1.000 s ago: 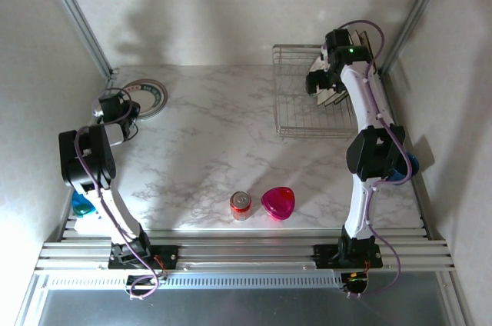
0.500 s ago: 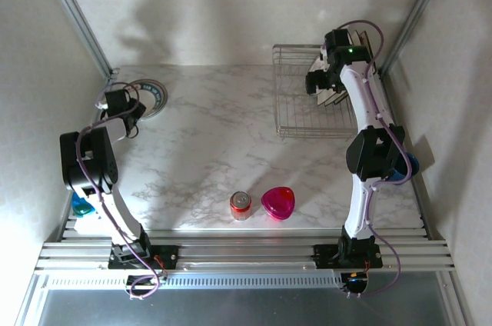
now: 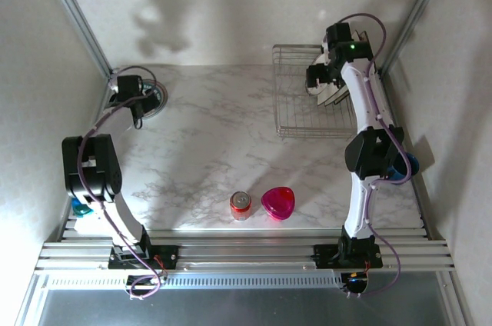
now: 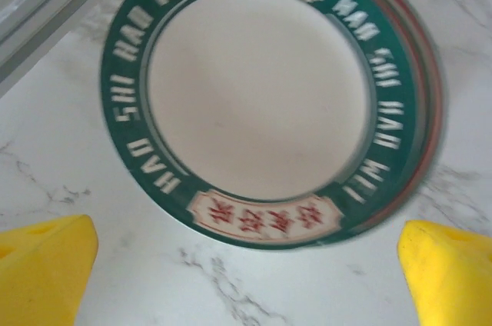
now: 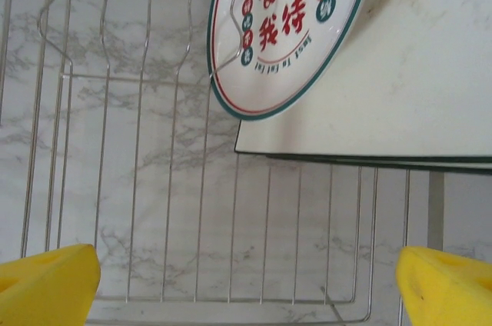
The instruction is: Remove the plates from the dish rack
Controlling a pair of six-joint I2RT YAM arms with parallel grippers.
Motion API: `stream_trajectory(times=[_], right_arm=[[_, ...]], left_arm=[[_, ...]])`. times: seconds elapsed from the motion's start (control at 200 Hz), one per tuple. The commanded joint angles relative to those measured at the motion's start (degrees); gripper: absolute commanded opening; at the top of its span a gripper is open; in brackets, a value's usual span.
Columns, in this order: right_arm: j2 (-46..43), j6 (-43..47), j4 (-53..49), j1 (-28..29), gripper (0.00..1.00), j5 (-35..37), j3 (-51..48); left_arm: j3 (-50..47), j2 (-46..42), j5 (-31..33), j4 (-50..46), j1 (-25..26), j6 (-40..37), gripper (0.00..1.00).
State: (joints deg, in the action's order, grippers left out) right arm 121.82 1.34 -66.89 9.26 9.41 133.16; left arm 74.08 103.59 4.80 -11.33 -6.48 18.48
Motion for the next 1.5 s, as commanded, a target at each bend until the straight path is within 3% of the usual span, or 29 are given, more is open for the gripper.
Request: stream_trajectory(times=[0.0,0.125,0.31,0.806,1.146,1.497], right_arm=[[4.0,0.5,0.9,0.3,0.99,1.9,4.1],[7.2,0.1,4.6,0.4,0.99,3.8,6.6],[11.4,-0.6,9.6,0.4,0.99,6.7,10.7],[20.5,-2.0,13.7,0.0,0.99,10.0,17.8],[23.5,-3.5,15.0,-0.9,0.94,7.5,19.9],[24.7,-4.7,16.9,-1.1,0.65,6.1,20.8]], left_arm=[[6.8,-2.8,0.4,-10.8,2.2,-6.8,0.99],[14.3,-0.7,-0.5,-19.8,4.8,-10.7,1.0],[18.5,2.2,-8.7,-24.7,5.4,-13.9,1.0],[25.1,5.1,-6.2,-31.5,9.5,-16.5,1.0],[25.5,6.2,-6.6,-31.1,10.5,-16.9,1.0],[26.0,6.1,-6.5,-31.0,10.6,-17.2,1.0]])
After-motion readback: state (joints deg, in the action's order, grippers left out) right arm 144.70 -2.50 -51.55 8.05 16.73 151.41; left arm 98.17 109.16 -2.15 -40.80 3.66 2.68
